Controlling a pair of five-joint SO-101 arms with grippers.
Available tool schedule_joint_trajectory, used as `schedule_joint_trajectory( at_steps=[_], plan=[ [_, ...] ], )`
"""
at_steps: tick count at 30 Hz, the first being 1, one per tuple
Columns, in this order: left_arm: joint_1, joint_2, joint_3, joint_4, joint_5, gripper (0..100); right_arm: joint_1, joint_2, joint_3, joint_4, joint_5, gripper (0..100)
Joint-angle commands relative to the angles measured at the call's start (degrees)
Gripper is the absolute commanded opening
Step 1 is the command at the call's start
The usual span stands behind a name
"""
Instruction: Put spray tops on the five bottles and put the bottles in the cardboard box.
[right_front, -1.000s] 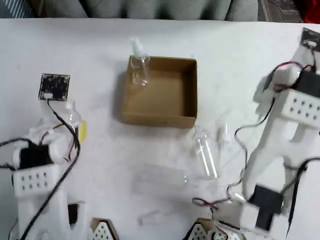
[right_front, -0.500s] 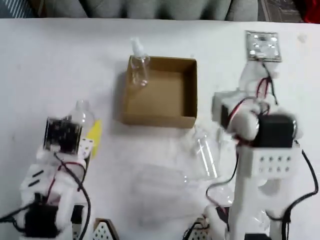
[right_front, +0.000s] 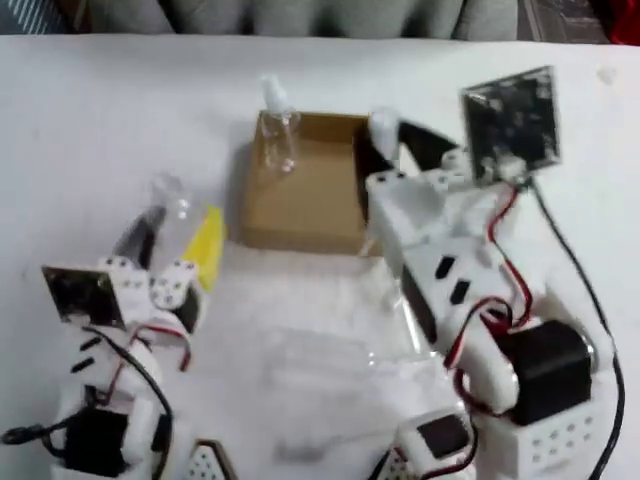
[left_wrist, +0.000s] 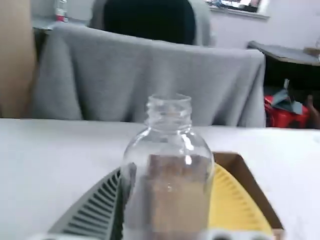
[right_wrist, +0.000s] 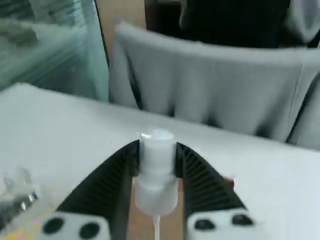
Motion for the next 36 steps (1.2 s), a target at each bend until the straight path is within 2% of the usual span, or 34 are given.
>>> schedule_joint_trajectory(
  at_steps=[1,5,8,17,29,36],
  plan=[
    [6.29,-0.92,3.25,-2.81,0.88,2,-0.48,-1.98,-0.26,-7.78,0.62,1.6],
    [7.52,-0.92,5.63,-2.81,-1.14,2,-3.12,-8.40,2.73,-7.43,0.62,1.6],
    [7.87,-0.92,5.80,-2.46,-1.41,2,-5.14,-14.37,9.49,-11.12,0.62,1.6],
    [7.96,-1.89,8.97,-2.73,-1.41,2,-5.32,-25.71,33.49,-38.46,0.62,1.6],
    [7.96,-5.14,13.27,-2.90,-1.41,2,-5.41,-9.19,33.41,-56.04,0.62,1.6],
    [7.60,-5.14,17.85,-9.05,-1.49,2,-8.04,3.65,23.12,-57.36,0.35,1.6]
  ],
)
